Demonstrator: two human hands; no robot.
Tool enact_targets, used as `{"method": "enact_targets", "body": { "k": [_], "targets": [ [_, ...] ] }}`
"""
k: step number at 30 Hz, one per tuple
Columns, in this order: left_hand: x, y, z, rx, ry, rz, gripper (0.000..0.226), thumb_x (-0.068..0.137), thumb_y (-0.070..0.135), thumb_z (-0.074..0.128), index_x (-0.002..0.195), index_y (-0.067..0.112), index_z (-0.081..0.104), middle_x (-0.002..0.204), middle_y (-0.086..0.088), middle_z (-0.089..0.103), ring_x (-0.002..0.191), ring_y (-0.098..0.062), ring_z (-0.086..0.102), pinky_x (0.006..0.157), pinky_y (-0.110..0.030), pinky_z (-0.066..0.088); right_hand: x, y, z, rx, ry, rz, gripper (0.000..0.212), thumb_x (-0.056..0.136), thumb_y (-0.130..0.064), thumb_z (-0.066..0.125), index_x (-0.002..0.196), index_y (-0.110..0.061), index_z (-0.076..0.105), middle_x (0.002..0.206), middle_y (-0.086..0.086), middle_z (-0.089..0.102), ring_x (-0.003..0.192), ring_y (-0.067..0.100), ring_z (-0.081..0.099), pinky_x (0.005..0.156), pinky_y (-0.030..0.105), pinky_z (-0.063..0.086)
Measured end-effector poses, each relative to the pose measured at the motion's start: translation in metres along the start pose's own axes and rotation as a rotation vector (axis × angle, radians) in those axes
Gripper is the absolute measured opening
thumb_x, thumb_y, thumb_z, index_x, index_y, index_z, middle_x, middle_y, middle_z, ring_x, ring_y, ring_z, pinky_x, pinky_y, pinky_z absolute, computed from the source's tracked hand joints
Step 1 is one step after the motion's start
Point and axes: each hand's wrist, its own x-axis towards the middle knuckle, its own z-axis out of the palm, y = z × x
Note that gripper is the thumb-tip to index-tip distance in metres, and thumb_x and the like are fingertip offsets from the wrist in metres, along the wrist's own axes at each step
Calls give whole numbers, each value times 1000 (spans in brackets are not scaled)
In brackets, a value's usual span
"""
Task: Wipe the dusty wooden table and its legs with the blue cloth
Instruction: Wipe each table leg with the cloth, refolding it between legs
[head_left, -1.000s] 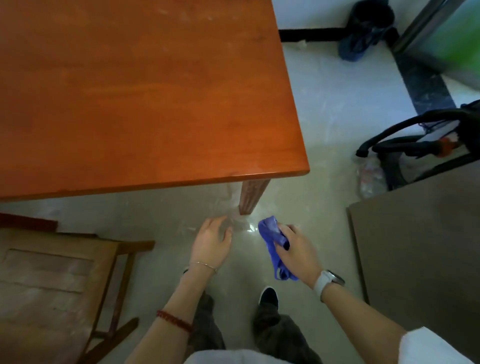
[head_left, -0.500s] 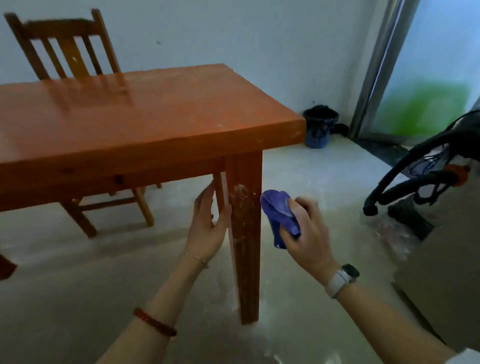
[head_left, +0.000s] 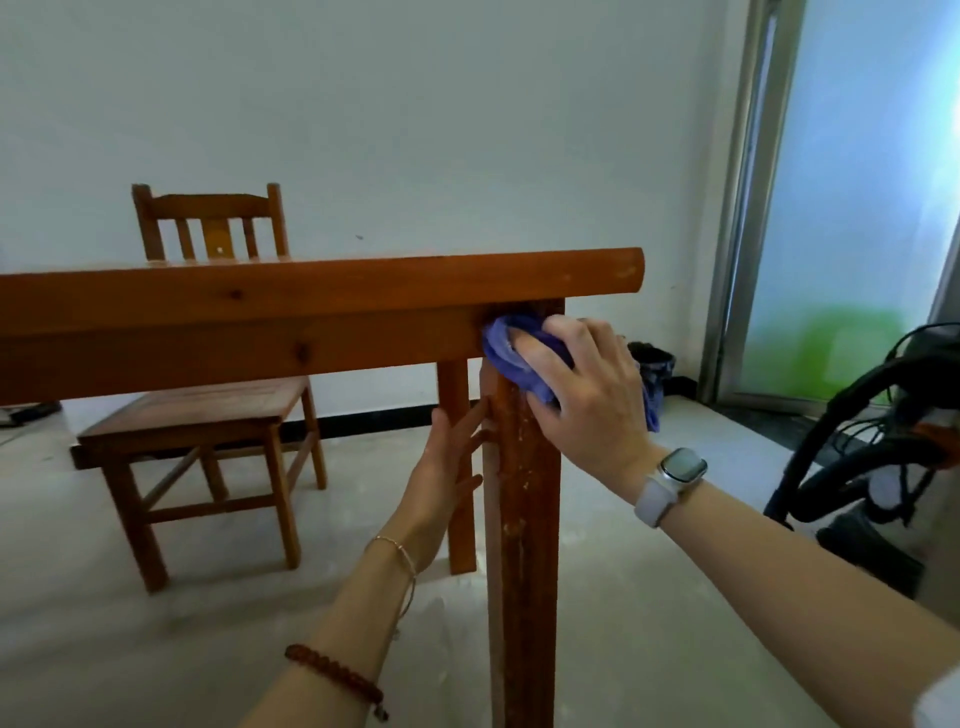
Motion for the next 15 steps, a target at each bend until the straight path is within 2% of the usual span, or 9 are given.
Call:
{"method": "enact_targets", "body": {
  "k": [4,8,10,12,15],
  "targets": [
    [1,-18,-5,13,21,-19,44,92,53,6,116,45,42,146,4,35,135,-20,33,113,-47,22,-56,-17,11,40,-51,2,38,82,-28,50,119,-19,44,118,5,39,104,26,41,80,40,48],
    [-2,-49,-1,63,38,-42,48,92,50,9,130,39,37,147,6,34,135,-18,32,108,-40,28,-132,-36,17,84,-184,-26,36,83,-31,47,117,-20,46,116,5,42,102,26,42,77,39,51],
    [-7,-66,2,78,40,-63,51,90,50,11,134,38,34,145,10,35,133,-14,33,100,-31,31,-173,-47,19,103,-260,-39,34,83,-30,48,115,-21,47,115,4,43,102,26,43,77,39,52],
    [-14,-83,4,99,39,-76,56,86,54,12,135,38,34,136,16,39,125,-8,37,94,-27,31,-211,-57,21,123,-334,-42,38,78,-29,60,113,-22,47,114,3,43,101,25,44,75,39,53],
    [-24,-113,6,122,55,-87,54,79,57,15,126,44,37,123,25,41,116,-2,39,99,-29,30,-265,-74,25,176,-532,-30,63,61,-29,81,114,-24,47,114,2,44,100,23,44,73,36,54]
  ]
}}
